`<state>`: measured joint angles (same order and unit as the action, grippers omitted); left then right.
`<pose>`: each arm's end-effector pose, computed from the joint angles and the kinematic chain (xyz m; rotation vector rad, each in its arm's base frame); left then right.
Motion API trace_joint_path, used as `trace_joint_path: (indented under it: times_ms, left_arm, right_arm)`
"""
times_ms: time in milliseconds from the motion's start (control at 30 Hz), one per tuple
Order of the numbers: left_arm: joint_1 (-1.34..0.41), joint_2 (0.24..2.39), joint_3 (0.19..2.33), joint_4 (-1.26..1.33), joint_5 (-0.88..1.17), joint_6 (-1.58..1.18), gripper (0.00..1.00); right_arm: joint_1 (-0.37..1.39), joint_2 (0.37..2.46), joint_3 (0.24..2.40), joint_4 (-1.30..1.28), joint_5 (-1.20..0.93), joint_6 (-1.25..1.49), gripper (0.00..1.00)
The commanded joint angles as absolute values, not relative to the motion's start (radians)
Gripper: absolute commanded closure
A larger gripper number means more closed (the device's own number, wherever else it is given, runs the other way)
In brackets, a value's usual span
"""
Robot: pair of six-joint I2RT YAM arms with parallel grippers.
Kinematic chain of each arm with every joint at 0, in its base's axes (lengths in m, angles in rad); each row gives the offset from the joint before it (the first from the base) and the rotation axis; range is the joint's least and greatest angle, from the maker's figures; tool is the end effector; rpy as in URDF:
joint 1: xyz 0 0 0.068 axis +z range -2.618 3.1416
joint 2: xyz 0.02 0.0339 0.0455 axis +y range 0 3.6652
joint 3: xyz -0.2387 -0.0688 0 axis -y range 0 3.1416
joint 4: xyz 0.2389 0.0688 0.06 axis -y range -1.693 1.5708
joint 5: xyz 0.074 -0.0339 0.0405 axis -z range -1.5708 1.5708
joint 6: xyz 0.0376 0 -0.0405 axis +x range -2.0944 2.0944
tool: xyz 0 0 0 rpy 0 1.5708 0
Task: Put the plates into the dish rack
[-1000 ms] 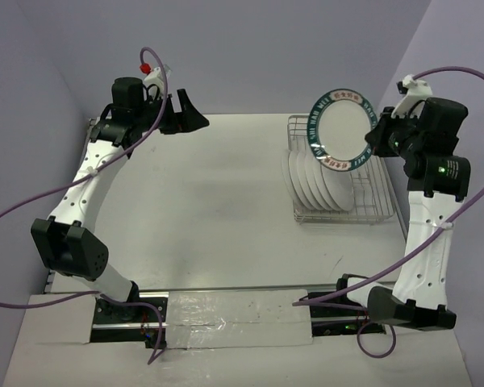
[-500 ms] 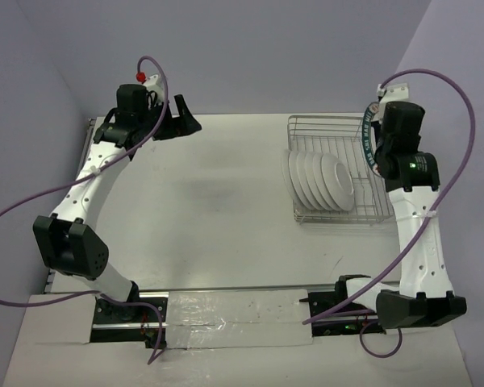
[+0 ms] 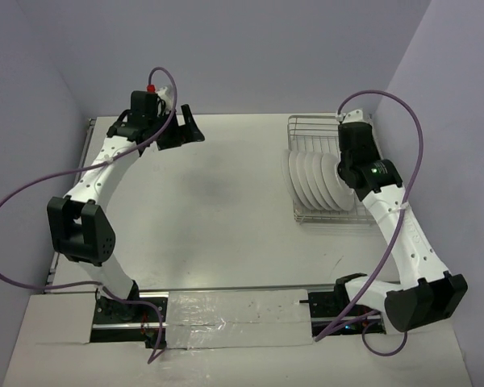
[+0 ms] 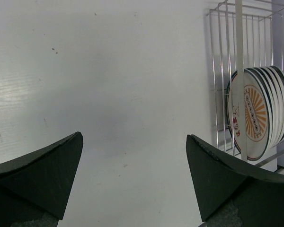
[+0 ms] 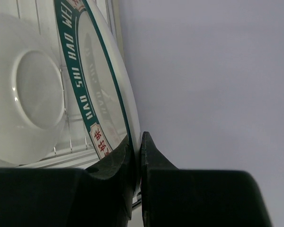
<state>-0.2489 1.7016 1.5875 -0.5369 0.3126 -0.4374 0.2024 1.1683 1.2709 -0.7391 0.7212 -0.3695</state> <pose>0.3680 -0.1055 0.3160 -0.0373 2.2820 -0.7169 0.2403 0.0240 0.3565 -0.2111 2.1474 -0.8858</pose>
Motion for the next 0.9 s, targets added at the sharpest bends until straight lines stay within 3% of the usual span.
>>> trace_joint_path:
  times_ms: [0,267,867]
  left_arm:
    - [-0.25,1.704,1.611,-0.557,0.304,-0.451,0.01]
    - [-0.25,1.689,1.589,-0.549,0.275,-0.442,0.01]
    - [-0.25,1.698,1.586,-0.548,0.253,-0.437,0.01]
  right_arm:
    - [0.241,1.154,1.253,-0.63,0.868,-0.321,1.0]
    - [0.27,1.204,1.252,-0.658,0.986,-0.227,1.0]
    - [0.318,1.224,1.195,-0.66,0.966,-0.196,1.0]
